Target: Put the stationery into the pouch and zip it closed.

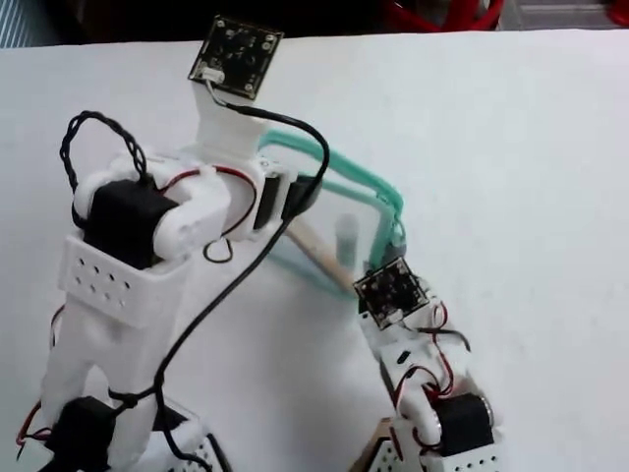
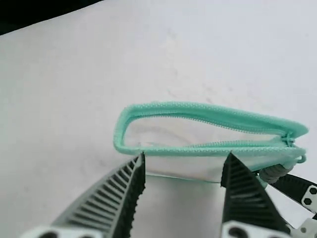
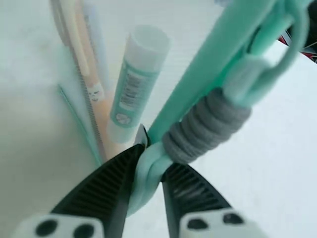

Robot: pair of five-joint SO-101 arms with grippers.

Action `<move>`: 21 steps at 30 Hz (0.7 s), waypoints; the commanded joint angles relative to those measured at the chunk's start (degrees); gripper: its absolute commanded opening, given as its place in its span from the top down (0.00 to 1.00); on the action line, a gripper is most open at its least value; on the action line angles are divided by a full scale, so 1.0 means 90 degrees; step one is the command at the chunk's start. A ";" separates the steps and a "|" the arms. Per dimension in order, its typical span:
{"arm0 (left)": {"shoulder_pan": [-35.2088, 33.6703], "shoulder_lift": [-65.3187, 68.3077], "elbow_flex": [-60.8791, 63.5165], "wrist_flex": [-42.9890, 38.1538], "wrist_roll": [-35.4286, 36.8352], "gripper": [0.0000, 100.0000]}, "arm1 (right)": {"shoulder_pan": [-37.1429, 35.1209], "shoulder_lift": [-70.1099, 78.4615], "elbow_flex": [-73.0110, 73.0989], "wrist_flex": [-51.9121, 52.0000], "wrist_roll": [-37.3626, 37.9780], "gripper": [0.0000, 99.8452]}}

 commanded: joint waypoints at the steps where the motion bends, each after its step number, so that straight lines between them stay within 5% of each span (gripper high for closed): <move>1: -0.0044 -0.0503 -0.0088 -0.0039 0.0039 0.75 | -0.0112 -0.0024 -0.0293 0.0015 0.0068 0.98; 5: -0.0171 -0.1363 -0.0313 -0.0303 -0.0244 0.75 | -0.0112 -0.0024 -0.0313 0.0024 0.0068 0.98; 10: -0.1284 -0.1871 -0.0088 -0.0459 -0.0781 0.74 | -0.0044 -0.0024 -0.0283 0.0024 0.0068 0.98; 16: -0.1294 -0.2066 0.1885 -0.0869 -0.3595 0.75 | 0.0259 -0.0024 -0.0274 0.0005 0.0068 0.98; 21: -0.1617 -0.2730 0.3575 -0.2930 -0.4161 0.75 | 0.0278 -0.0015 -0.0264 0.0015 0.0068 0.98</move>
